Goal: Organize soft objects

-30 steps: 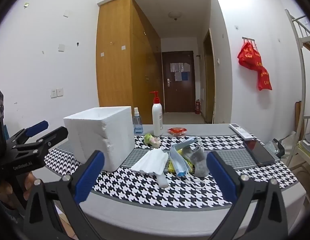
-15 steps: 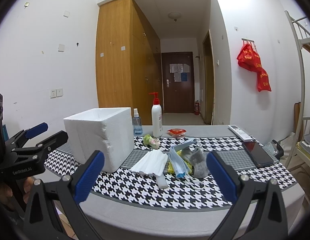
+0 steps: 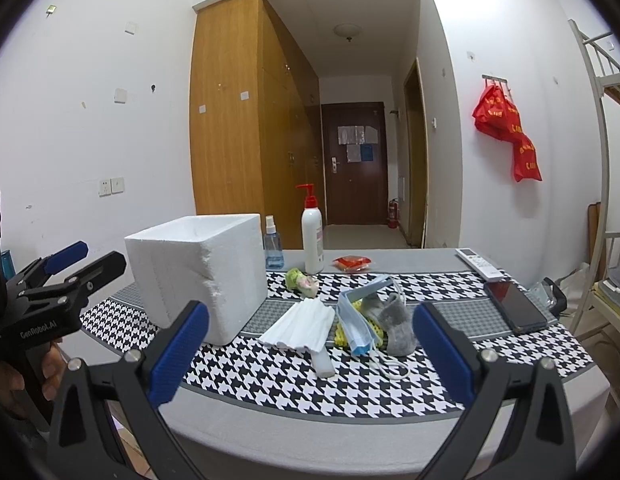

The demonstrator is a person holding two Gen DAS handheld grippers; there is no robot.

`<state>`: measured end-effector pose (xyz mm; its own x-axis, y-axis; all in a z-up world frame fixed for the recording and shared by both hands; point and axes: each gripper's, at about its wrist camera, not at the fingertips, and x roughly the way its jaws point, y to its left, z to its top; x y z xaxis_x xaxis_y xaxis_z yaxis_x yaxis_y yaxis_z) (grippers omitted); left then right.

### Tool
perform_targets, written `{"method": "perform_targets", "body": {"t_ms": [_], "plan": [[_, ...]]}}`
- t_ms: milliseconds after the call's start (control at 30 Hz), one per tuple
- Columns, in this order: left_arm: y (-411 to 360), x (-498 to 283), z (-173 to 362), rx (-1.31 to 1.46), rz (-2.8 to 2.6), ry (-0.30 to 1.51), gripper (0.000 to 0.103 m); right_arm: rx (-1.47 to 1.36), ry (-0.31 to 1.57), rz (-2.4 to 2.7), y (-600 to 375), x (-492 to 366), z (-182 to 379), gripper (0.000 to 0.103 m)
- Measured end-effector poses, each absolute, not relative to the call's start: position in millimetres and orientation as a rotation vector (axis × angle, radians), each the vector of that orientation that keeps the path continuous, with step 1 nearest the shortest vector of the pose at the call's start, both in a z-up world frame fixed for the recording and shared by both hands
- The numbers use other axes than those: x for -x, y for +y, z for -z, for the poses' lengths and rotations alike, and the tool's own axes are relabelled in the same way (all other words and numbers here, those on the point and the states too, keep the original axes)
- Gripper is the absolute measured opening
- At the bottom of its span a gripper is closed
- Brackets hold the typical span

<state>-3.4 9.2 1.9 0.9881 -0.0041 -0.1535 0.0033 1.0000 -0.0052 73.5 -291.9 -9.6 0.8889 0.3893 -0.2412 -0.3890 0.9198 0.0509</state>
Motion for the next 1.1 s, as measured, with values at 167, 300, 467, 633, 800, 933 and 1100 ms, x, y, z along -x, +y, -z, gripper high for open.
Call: {"method": "perform_targets", "body": {"t_ms": [167,300,467,633,800,933,1100], "plan": [[11,3,-3,0.011,-0.003,0.156,0.102,0.002,0.251,-0.405,-291,-74,9,0.103],[15,4,-3,0.020,-0.002,0.155,0.102,0.002,0.250,-0.409,-290,-74,10,0.103],[13,3,-3,0.008,-0.003,0.161,0.102,0.007,0.250,-0.409,-288,-74,9,0.103],[16,3,-3,0.027,0.000,0.165,0.102,0.009,0.251,-0.409,-287,-75,9,0.103],[16,2,-4,0.019,-0.005,0.162,0.102,0.014,0.250,-0.411,-284,-75,9,0.103],[16,-1,-3,0.022,0.004,0.167,0.102,0.013,0.257,-0.413,-284,-78,10,0.103],[14,-9,-2,0.030,0.030,0.189,0.102,0.020,0.264,-0.407,-283,-81,10,0.103]]}}
